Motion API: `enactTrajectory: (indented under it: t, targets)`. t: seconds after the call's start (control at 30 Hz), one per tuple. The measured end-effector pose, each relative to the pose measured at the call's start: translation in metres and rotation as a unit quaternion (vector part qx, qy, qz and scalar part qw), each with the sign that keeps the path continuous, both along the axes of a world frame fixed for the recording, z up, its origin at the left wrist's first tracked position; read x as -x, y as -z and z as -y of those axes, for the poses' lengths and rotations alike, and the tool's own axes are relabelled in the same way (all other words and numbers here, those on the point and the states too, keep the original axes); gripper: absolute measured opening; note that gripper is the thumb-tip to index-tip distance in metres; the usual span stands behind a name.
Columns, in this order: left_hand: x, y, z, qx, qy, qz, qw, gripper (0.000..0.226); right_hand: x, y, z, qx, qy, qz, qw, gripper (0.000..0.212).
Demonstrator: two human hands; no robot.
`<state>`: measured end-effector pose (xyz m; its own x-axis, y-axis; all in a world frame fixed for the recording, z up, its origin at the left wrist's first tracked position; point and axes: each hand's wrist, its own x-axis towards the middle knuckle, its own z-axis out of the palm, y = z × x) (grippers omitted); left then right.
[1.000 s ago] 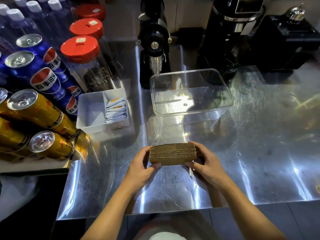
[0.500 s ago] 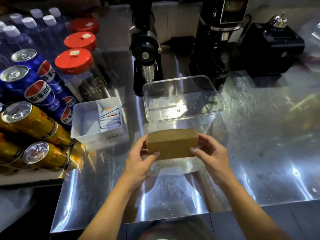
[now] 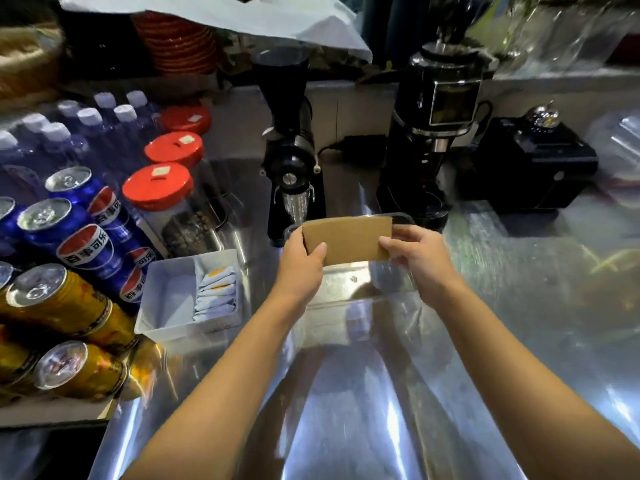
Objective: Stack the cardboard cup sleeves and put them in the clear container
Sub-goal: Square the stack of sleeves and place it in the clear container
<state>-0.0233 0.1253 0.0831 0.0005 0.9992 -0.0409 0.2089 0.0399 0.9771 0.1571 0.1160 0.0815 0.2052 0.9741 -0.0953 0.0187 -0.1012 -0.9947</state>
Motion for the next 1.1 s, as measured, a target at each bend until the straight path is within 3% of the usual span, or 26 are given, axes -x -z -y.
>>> enactTrajectory:
  t: [0.07,0.17,0.27,0.47,0.53,0.7,0.83,1.1]
  targets:
    - [-0.009,0.006,-0.014,0.034,-0.012,-0.044,0.998,0.033,-0.003,0.006,-0.016,0.036,0.006,0.005,0.999,0.028]
    - [-0.019,0.017,-0.031,0.081,-0.013,-0.089,0.993,0.034,-0.007,0.018,-0.036,0.079,0.014,0.012,0.997,0.009]
    - [-0.026,0.031,-0.042,0.133,-0.015,-0.09,0.987,0.028,-0.01,0.031,-0.049,0.13,0.031,0.033,0.99,0.017]
    - [-0.034,0.052,-0.059,0.21,-0.025,-0.099,0.972,0.03,-0.01,0.053,-0.063,0.177,0.03,0.063,0.982,0.004]
    - [-0.037,0.056,-0.063,0.22,-0.039,-0.106,0.969,0.03,-0.009,0.059,-0.07,0.184,0.03,0.07,0.98,0.005]
    - [-0.038,0.062,-0.072,0.238,-0.059,-0.128,0.961,0.03,-0.007,0.075,-0.085,0.217,0.045,0.13,0.967,0.028]
    - [-0.04,0.064,-0.076,0.236,-0.078,-0.165,0.954,0.028,-0.008,0.081,-0.086,0.207,0.018,0.209,0.956,0.011]
    - [-0.044,0.063,-0.079,0.239,-0.092,-0.204,0.945,0.025,-0.007,0.08,-0.083,0.184,0.005,0.313,0.932,0.023]
